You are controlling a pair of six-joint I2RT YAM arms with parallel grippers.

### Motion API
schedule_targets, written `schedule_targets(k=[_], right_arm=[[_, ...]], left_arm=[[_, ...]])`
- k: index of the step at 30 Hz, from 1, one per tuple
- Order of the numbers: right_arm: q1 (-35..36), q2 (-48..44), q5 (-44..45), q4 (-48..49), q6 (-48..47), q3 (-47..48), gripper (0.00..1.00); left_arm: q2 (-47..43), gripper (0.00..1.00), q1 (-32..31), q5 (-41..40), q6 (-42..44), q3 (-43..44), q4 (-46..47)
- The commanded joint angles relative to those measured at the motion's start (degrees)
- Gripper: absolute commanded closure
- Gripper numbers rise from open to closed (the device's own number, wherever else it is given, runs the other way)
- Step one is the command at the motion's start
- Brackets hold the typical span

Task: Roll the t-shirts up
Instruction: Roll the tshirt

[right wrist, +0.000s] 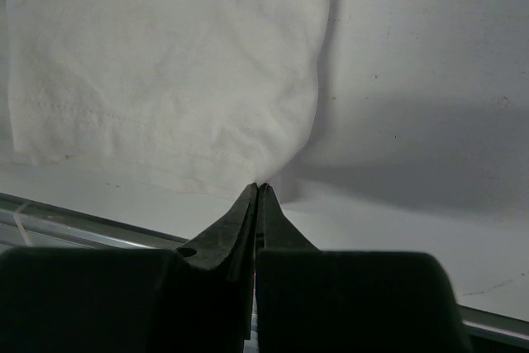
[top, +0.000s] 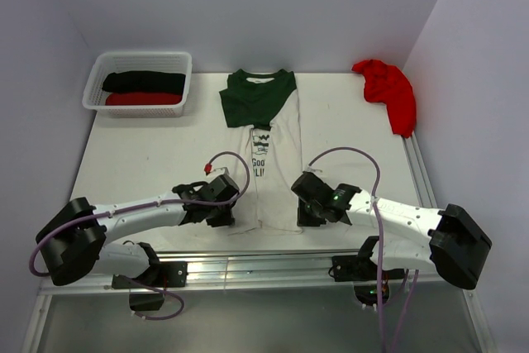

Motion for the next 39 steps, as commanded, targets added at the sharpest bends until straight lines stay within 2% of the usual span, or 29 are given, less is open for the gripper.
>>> schedule_targets(k=[1, 10, 15, 16, 18, 19, 22, 26, 30, 33, 39], right_arm=[[0.3, -2.4, 1.1, -0.7, 0.3, 0.2, 1.0], [-0.3, -5.7, 0.4, -1.9, 0.9, -1.3, 1.0], [-1.3, -6.8, -0.3, -1.5, 1.0, -3.2, 1.0], [-1.4, -6.9, -0.5, -1.4, 1.0, -3.4, 1.0], [-1.6, -6.9, -0.9, -0.8, 1.0, -3.9, 1.0], [-1.7, -6.9, -1.0, -0.7, 0.9, -3.9, 1.0], [-1.6, -6.3, -1.2, -0.3, 0.9, -4.0, 1.0], [-1.6, -5.8, -1.7, 0.5, 0.9, -4.1, 1.0], [-1.7, -5.1, -1.9, 0.7, 0.8, -3.9, 1.0], [-1.8, -5.0, -1.8, 0.7, 0.6, -3.6, 1.0], [-1.9, -5.2, -1.6, 0.3, 0.7, -3.8, 1.0]], left_arm=[[-1.9, 0.79, -0.7, -1.8, -0.8, -0.4, -2.1], [-5.3, 0.96, -0.7, -2.2, -1.3, -2.5, -4.7], [-6.5, 0.94, -0.7, -2.3, -1.6, -3.3, -4.7], [-6.7, 0.78, -0.7, -2.2, -1.6, -3.2, -4.6], [-7.4, 0.6, -0.7, -1.6, -1.6, -3.2, -3.8], [-8.8, 0.44, -0.7, -1.4, -1.8, -3.5, -3.3], [-11.5, 0.27, -0.8, -1.3, -2.2, -4.1, -1.6], [-10.1, 0.26, -0.8, -0.8, -1.6, -4.6, -0.3], [-5.9, 0.28, -1.1, 0.1, -1.6, -5.0, 2.2], [-4.2, 0.37, -1.5, 0.6, -1.8, -5.0, 4.0], [-3.0, 0.8, -1.9, -0.6, -1.9, -4.9, 2.3]])
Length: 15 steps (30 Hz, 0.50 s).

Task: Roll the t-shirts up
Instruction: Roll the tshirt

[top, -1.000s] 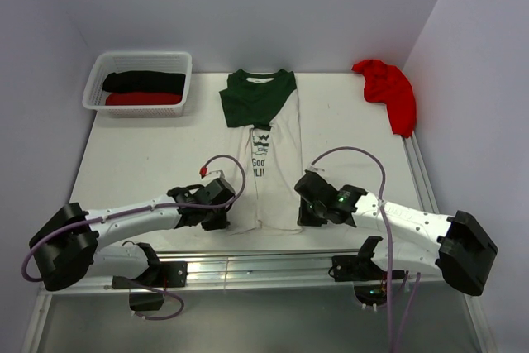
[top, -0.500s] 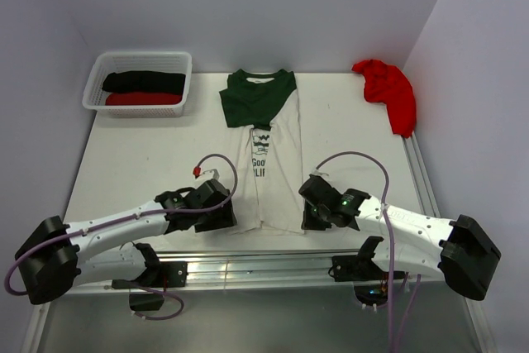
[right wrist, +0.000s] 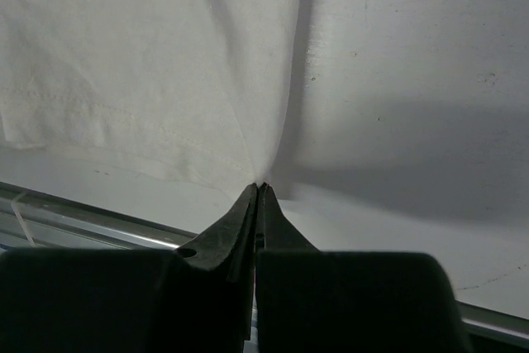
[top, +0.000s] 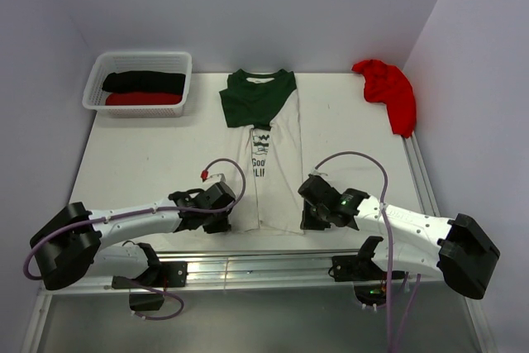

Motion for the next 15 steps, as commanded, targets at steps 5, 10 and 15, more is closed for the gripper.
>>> schedule_targets(k=[5, 10, 15], right_arm=[[-1.9, -2.5, 0.2, -1.2, -0.7, -0.7, 1.0], [-4.4, -4.4, -1.3, -1.7, -1.8, -2.1, 1.0], [-5.7, -6.2, -1.6, -1.6, -2.0, -3.7, 1.0]], left_arm=[[-4.0, 1.0, -0.5, -1.9, -0.6, -1.2, -2.6], [-5.9, 0.98, -0.4, -1.6, -0.4, -1.7, -3.1], [-7.3, 0.98, -0.4, -0.8, -0.6, -3.1, -2.4]])
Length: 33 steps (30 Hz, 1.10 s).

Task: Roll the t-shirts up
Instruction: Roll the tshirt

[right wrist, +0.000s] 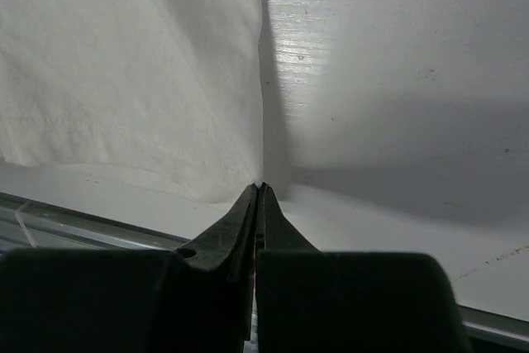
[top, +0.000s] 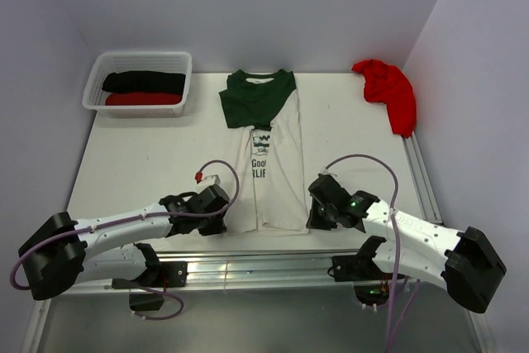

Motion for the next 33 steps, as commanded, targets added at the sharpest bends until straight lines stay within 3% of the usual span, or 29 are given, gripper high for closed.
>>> schedule_targets(k=[1, 6, 15, 19, 22, 27, 33], right_arm=[[-0.9, -1.9, -0.1, -0.9, -0.7, -1.3, 1.0], [-1.2, -3.0, -0.1, -1.6, 0.6, -2.3, 1.0], [-1.3, -0.9, -1.9, -0.6, 1.5, -2.1, 1.0], [-1.3, -1.6, -2.1, -1.6, 1.7, -0.9, 1.0], [-1.2, -2.1, -1.3, -2.9, 1.4, 0.2, 1.0], [-1.3, -1.1, -0.8, -4.1, 0.8, 1.3, 1.0], [-1.6, -0.3, -0.5, -6.9, -1.4, 5.9, 1.0]], left_arm=[[-2.0, 0.98, -0.3, 0.6, -0.6, -1.4, -0.2], [-3.4, 0.97, -0.3, 1.9, -1.7, -4.5, 1.7], [-5.0, 0.68, -0.4, 4.1, -3.0, -5.9, 5.1], [-4.4, 0.65, -0.4, 4.9, -2.9, -4.2, 4.7], [-3.2, 0.7, -0.4, 5.2, -2.6, -3.2, 4.5], [-1.9, 0.98, -0.4, 5.7, -2.9, -3.1, 4.5], [-2.0, 1.0, -0.4, 5.0, -1.9, 0.9, -0.1]])
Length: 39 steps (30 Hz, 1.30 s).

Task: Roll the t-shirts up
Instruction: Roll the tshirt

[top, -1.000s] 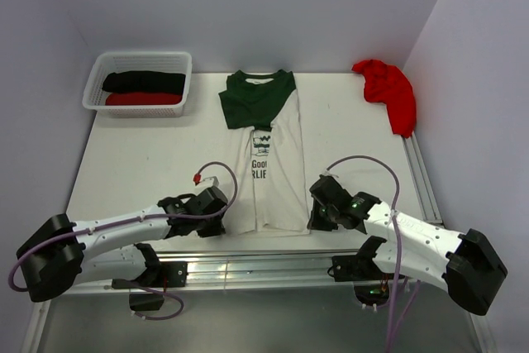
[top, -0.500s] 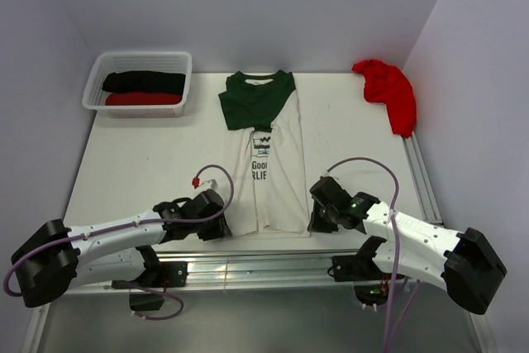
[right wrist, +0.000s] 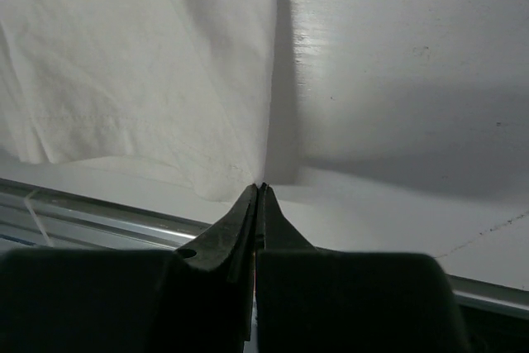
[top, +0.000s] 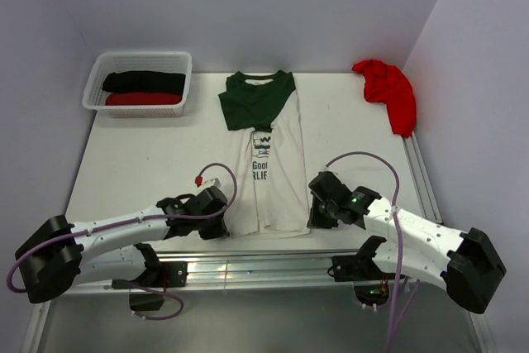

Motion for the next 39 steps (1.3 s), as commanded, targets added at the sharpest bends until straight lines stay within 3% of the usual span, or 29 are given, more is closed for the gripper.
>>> schedule_targets(k=[1, 10, 24, 39], right_arm=[[-1.0, 1.0, 0.9, -2.7, -2.7, 5.1, 1.0], [-7.1, 4.2, -1.1, -2.0, -8.4, 9.4, 1.0], [-14.5, 8.5, -2.5, -2.8, -14.3, 17.5, 1.0], [-20.1, 23.5, -2.4, -0.6, -18.1, 30.0, 1.0]], left_arm=[[0.6, 1.0, -0.3, -0.4, 1.0, 5.7, -3.2], [5.3, 1.0, 2.2, 2.9, 3.7, 10.5, -2.0], [6.9, 1.0, 12.6, 4.4, 10.5, 17.2, -5.0], [19.2, 1.0, 22.5, 3.6, 19.2, 29.1, -3.0]])
